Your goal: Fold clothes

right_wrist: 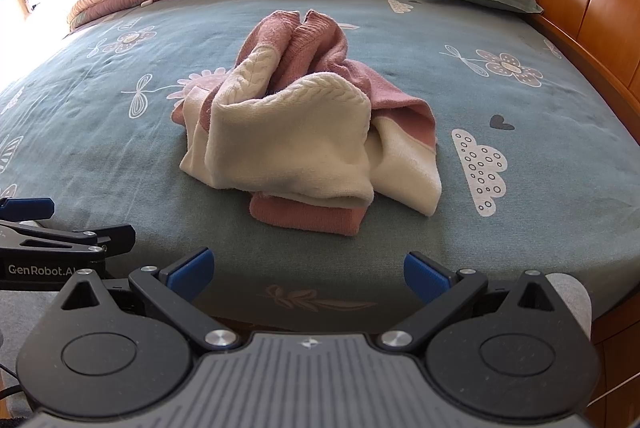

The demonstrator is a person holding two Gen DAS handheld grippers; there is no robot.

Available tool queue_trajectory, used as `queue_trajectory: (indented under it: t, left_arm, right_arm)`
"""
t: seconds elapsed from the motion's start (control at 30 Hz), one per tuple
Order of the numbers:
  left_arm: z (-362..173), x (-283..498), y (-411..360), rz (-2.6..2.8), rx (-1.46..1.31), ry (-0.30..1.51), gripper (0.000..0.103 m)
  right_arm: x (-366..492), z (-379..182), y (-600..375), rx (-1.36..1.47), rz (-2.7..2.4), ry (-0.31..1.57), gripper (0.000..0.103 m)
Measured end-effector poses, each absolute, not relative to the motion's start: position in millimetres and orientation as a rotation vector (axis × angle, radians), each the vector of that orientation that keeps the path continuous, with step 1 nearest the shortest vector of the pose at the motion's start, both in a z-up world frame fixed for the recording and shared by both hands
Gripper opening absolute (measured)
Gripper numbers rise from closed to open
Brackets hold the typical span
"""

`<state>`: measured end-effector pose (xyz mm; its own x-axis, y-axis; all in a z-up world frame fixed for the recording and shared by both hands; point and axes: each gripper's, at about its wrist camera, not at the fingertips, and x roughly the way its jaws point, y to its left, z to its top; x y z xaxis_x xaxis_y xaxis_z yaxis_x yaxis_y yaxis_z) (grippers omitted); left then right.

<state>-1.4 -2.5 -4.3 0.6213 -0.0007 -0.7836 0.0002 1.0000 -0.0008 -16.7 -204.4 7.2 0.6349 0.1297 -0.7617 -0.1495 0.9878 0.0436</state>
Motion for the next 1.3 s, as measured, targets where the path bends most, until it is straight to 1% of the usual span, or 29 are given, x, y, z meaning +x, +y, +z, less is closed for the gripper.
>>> queue_trajectory:
  t: [0.63,0.97,1.3]
  left_arm:
    - [-4.6,0.0,-3.6,0.008,0.001,0.903,0.102]
    - [3.1,22.3,-2.9,0.005,0.004,0.89,0.102]
    - [30.8,70.6,-54.2,-0.142,0.09,0.841,0.102]
  right_arm:
    - [-12.9,2.4,-209.7,-0.007,0.159,0.884,0.103]
    - [10.0,-3.0,-222.7,0.013,0.137,0.9,0.103]
    - [42.1,-9.4,-252.1,0.082,0.083,0.931,0.103]
